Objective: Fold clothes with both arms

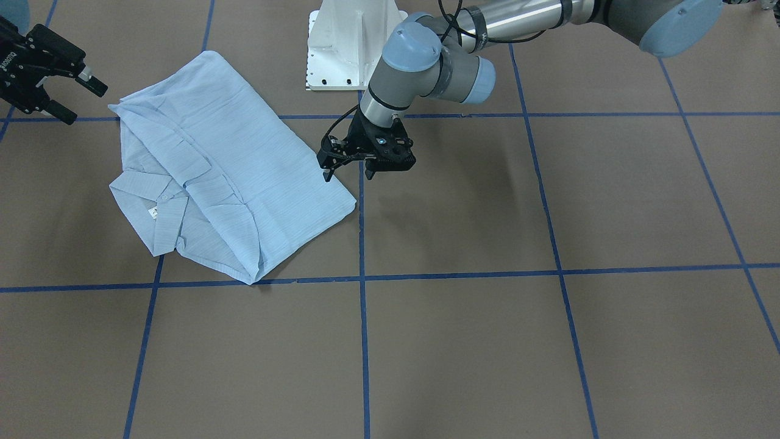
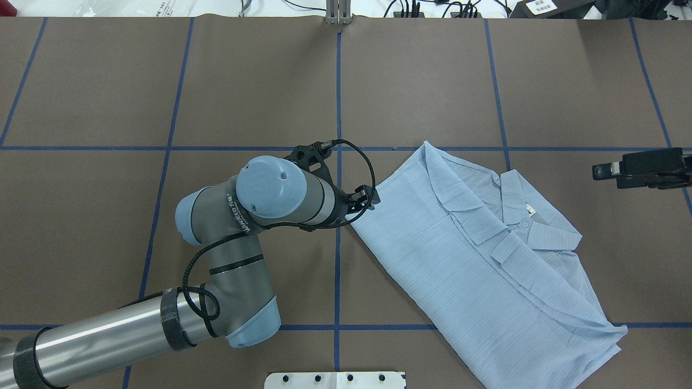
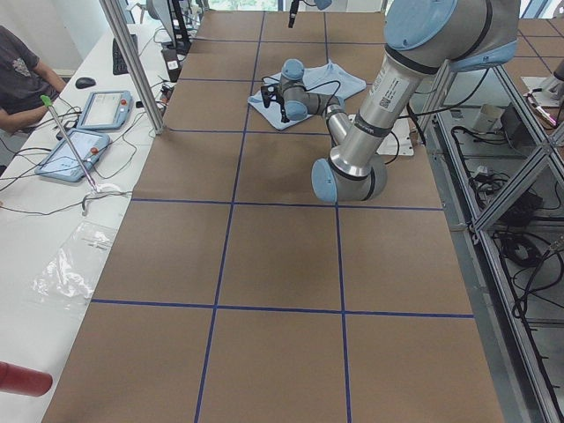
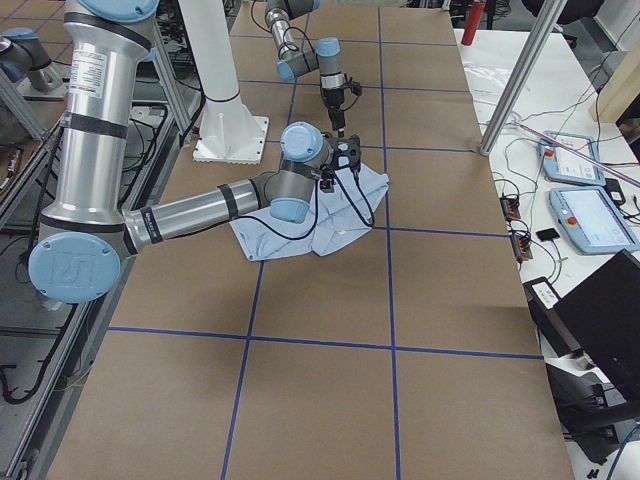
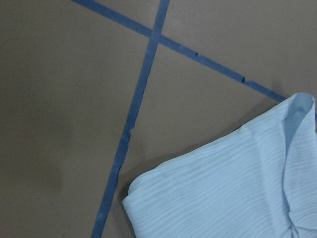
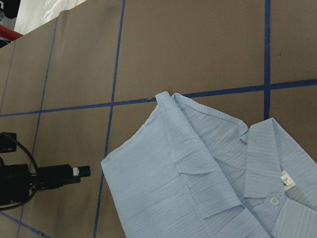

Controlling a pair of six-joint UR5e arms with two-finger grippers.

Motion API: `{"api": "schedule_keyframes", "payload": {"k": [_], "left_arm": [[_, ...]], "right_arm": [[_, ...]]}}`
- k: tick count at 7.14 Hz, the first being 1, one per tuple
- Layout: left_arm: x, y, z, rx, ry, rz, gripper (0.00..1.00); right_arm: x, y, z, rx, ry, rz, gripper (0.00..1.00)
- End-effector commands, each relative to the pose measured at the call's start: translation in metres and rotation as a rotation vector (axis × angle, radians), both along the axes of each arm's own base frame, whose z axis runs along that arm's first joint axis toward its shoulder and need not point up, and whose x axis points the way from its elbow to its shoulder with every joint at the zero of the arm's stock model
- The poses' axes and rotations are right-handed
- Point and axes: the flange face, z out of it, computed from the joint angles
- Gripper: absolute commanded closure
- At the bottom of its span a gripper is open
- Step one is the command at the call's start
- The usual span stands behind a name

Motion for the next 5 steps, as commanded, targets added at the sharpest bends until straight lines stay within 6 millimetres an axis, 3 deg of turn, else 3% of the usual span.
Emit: {"api": "schedule_keyframes", "payload": {"k": [1, 4, 5], "left_arm": [[0.014, -0.001, 0.007, -0.011, -0.037, -0.001, 0.03], [0.042, -0.014, -0.006, -0.016, -0.061, -0.012, 0.04], [0.043, -0.015, -0.001, -0.014, -0.066, -0.012, 0.04]], "right_arm": [[-0.001, -0.001, 0.002, -0.004, 0.002, 0.002, 0.0], [-0.002, -0.005, -0.001, 0.0, 0.0, 0.003, 0.0], [-0.002, -0.006, 0.0, -0.001, 0.0, 0.003, 0.0]]}}
